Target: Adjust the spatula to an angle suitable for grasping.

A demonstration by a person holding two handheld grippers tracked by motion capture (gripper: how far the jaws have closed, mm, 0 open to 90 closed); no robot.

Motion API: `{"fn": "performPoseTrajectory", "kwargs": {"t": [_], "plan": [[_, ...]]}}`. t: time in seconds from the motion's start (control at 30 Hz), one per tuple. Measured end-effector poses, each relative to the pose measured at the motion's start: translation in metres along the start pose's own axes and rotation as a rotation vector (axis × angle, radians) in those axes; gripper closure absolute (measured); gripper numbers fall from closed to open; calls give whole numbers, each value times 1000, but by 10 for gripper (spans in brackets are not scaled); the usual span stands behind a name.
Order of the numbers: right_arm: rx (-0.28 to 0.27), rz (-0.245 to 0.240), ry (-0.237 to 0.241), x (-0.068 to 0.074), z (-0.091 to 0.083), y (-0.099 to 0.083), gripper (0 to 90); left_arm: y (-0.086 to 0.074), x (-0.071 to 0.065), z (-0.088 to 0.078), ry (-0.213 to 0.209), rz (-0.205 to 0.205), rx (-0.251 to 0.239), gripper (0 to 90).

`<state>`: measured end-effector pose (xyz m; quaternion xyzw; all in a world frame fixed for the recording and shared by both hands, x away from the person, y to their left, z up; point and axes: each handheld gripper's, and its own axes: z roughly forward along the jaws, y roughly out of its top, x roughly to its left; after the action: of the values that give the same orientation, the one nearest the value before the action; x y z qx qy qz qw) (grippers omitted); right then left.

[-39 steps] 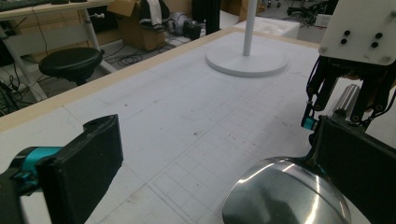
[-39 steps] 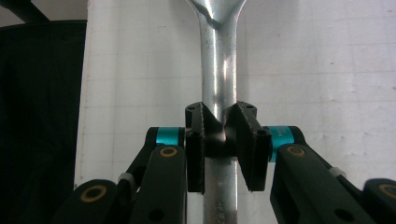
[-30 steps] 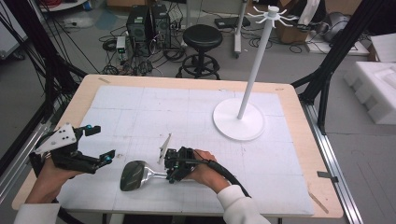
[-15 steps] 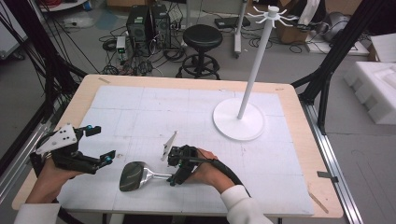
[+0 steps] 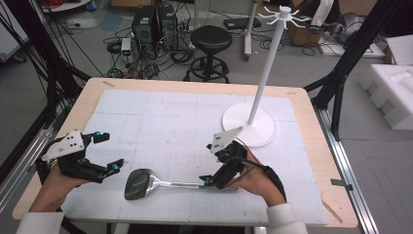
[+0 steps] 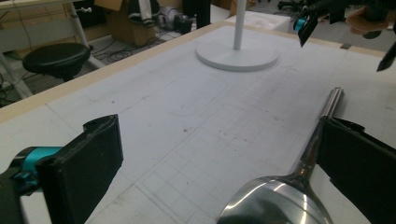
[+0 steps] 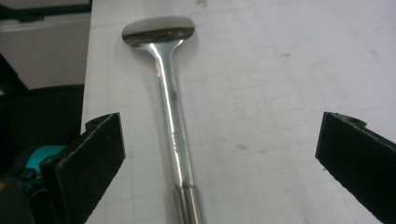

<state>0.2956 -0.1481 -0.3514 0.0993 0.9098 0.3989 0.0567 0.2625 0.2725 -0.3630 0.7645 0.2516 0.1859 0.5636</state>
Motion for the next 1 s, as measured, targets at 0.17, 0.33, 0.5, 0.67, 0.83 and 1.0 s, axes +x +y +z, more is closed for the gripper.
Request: {"fn": "performPoseTrajectory", "kwargs": {"t": [0.17, 0.33, 0.5, 0.67, 0.83, 1.0], "plan": [[-86, 16, -60, 1, -32, -25, 4, 2, -4, 3, -10, 9, 13, 17], [-201, 63, -110, 0, -58, -50, 4, 4, -7, 5, -17, 10, 15, 17], [-274, 100, -164, -4, -86, -65, 4, 5, -10, 9, -41, 28, 31, 17], [-328, 124, -206, -4, -105, -77, 4, 12, -9, 13, -95, 25, 23, 17], [-337, 126, -235, -3, -115, -83, 4, 27, -9, 22, -174, 34, 34, 17], [-363, 133, -249, -2, -123, -85, 4, 41, -15, 40, -216, 93, 139, 17]]}}
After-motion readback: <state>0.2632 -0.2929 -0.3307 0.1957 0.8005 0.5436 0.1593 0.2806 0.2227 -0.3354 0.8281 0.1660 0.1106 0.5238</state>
